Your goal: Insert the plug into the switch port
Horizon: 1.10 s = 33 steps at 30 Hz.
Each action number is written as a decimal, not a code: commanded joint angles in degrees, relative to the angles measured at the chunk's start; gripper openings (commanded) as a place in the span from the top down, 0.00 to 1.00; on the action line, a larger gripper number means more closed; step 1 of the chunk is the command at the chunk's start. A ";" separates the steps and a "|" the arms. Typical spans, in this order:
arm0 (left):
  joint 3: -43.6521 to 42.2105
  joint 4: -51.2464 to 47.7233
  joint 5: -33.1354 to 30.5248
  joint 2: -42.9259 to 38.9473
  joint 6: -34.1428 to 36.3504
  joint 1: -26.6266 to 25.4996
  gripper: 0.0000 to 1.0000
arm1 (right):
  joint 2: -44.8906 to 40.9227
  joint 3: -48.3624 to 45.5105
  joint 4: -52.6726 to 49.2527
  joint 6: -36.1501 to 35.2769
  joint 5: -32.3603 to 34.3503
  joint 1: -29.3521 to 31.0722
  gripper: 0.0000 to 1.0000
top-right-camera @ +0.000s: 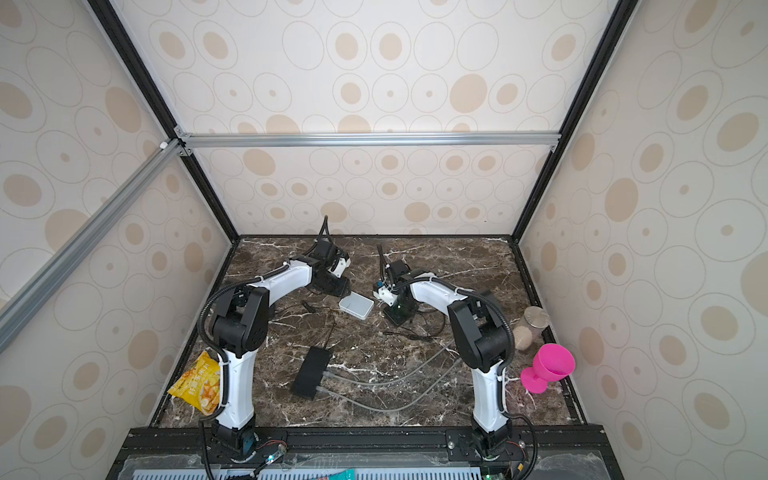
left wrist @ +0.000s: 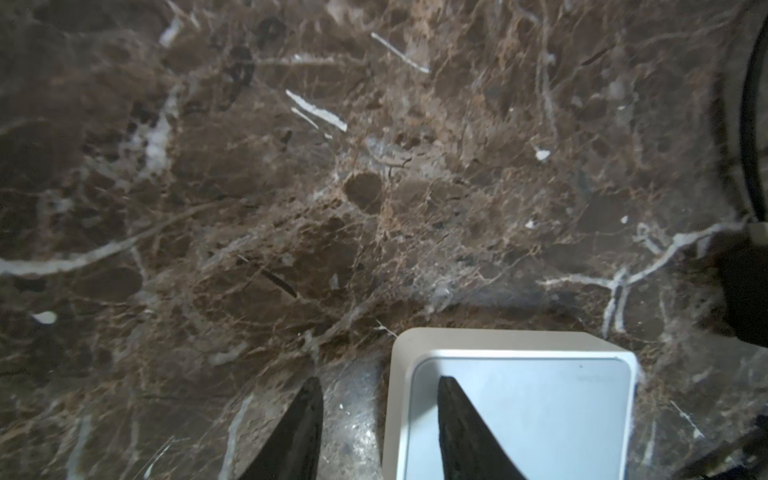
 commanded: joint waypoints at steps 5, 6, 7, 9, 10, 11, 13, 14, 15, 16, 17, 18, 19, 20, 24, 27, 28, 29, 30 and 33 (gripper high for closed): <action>2.95 -3.38 -0.72 2.85 2.13 0.24 0.55 | 4.48 5.30 -1.15 0.11 -1.63 1.55 1.00; 3.29 -3.65 -0.85 3.22 2.28 0.25 0.55 | 5.01 6.00 -1.46 -0.01 -1.42 1.65 1.00; 3.47 -3.77 -0.88 3.49 2.22 0.30 0.55 | 5.36 6.51 -1.75 -0.02 -1.41 1.79 1.00; 3.68 -3.97 -0.83 3.87 2.31 0.33 0.55 | 5.96 7.34 -2.11 -0.17 -1.35 1.92 1.00; 3.70 -3.98 -0.81 3.95 2.28 0.37 0.55 | 6.11 7.54 -2.13 -0.19 -1.28 1.97 1.00; 3.70 -3.99 -0.60 4.00 2.31 0.32 0.55 | 6.21 7.72 -2.15 -0.18 -1.34 1.99 1.00; 3.70 -3.99 -0.45 4.05 2.31 0.32 0.55 | 6.32 8.10 -2.05 -0.19 -1.42 2.09 1.00; 3.73 -4.03 -0.30 4.13 2.31 0.38 0.56 | 6.46 8.37 -2.05 -0.19 -1.45 2.09 1.00; 3.78 -4.07 -0.20 4.22 2.31 0.32 0.56 | 6.54 8.56 -2.09 -0.19 -1.46 2.14 1.00; 3.83 -4.06 -0.05 4.31 2.31 0.37 0.56 | 6.66 8.81 -2.05 -0.21 -1.54 2.14 1.00; 3.83 -4.18 0.11 4.33 2.31 0.37 0.56 | 6.88 8.99 -2.12 -0.28 -1.50 2.15 1.00; 3.86 -4.26 0.14 4.40 2.31 0.34 0.56 | 7.11 9.26 -2.18 -0.28 -1.55 2.14 1.00; 3.82 -4.24 0.24 4.40 2.32 0.32 0.56 | 7.33 9.51 -2.27 -0.28 -1.63 2.17 1.00; 3.82 -4.31 0.37 4.40 2.38 0.38 0.56 | 7.68 9.77 -2.44 -0.28 -1.64 2.12 1.00; 3.93 -4.25 0.70 4.47 2.18 0.32 0.56 | 8.74 10.87 -2.93 -0.11 -1.77 2.22 1.00; 4.32 -4.54 0.94 4.79 2.13 0.36 0.56 | 9.43 11.47 -3.14 0.07 -1.52 2.32 1.00; 4.38 -4.57 1.02 4.84 2.15 0.33 0.56 | 9.69 11.82 -3.42 0.14 -1.42 2.32 1.00; 4.44 -4.61 0.98 4.90 2.13 0.32 0.56 | 10.03 12.17 -3.82 0.14 -1.38 2.32 1.00; 4.49 -4.61 0.95 4.86 2.15 0.34 0.56 | 10.37 12.52 -4.18 0.16 -1.38 2.49 1.00; 4.48 -4.68 1.03 4.83 2.13 0.32 0.56 | 10.66 12.77 -4.25 0.16 -1.09 2.65 1.00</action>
